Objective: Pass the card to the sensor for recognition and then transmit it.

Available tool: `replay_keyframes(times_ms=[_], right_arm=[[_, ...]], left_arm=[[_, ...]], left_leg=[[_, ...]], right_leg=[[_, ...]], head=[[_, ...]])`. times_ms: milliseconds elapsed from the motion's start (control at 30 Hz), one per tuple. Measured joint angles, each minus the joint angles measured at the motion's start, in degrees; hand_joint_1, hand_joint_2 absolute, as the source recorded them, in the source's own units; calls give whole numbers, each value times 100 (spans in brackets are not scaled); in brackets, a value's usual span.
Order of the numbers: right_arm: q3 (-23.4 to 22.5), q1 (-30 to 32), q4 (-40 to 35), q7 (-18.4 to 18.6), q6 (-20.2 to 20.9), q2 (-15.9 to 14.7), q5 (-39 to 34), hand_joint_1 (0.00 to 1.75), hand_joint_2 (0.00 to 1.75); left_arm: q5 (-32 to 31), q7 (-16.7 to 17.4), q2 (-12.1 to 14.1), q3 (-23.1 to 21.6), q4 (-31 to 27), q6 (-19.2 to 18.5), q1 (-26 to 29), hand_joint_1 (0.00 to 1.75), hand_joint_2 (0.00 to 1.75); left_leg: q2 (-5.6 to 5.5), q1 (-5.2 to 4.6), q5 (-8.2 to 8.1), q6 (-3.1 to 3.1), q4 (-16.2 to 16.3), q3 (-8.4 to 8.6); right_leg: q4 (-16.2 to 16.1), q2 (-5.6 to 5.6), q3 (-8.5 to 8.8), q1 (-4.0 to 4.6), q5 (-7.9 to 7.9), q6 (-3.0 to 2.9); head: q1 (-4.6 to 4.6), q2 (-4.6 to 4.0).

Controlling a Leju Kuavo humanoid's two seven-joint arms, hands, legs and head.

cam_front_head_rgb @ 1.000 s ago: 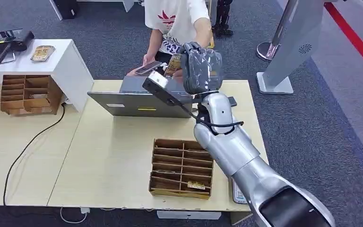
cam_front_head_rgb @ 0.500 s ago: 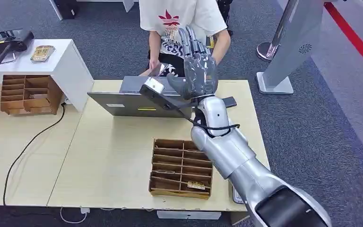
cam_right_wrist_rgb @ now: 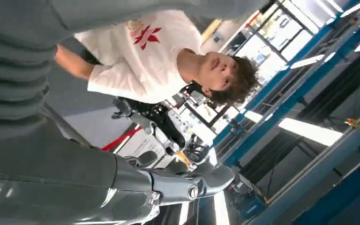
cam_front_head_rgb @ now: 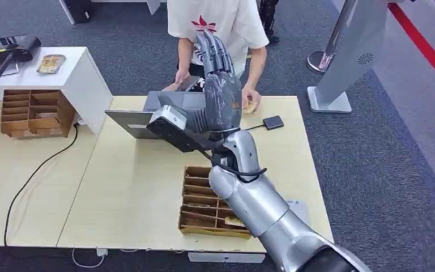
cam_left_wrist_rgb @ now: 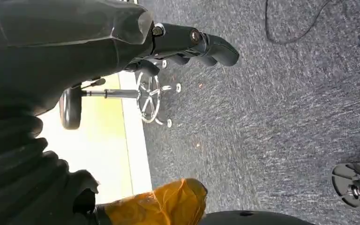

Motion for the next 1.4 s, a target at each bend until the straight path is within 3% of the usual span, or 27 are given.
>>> replay_keyframes(times_ms=[233,533,900,1100,1400], right_arm=[[42,132,-336,-53,22,7,-112,0,0],[59,587,-1186,-536,293,-94,-1537,0,0],[59,1044,-1928,-922,859,-299,-3133,0,0],[127,1191,-2087,-957,1442,-339,-4081,0,0],[155,1329,-2264,-1016,1864,-426,-4686,0,0]], left_arm=[[11,0,0,37,0,2,8,0,175],[223,-52,0,92,0,81,43,0,175],[463,-103,0,197,0,140,89,0,175],[505,-85,-2,197,0,181,91,0,175],[555,-48,-4,197,0,234,96,0,175]], left_leg=[[0,0,1,0,0,0],[0,0,0,-1,0,-2],[0,0,0,-1,0,-2],[1,1,0,-1,0,-2],[1,0,0,-1,0,-3]], right_leg=[[0,-1,0,0,1,-1],[-1,0,-5,0,0,0],[-2,0,-4,0,0,-1],[-2,0,-5,0,0,-1],[-2,0,-4,0,0,0]], head=[[0,0],[0,0],[0,0],[0,0],[0,0]])
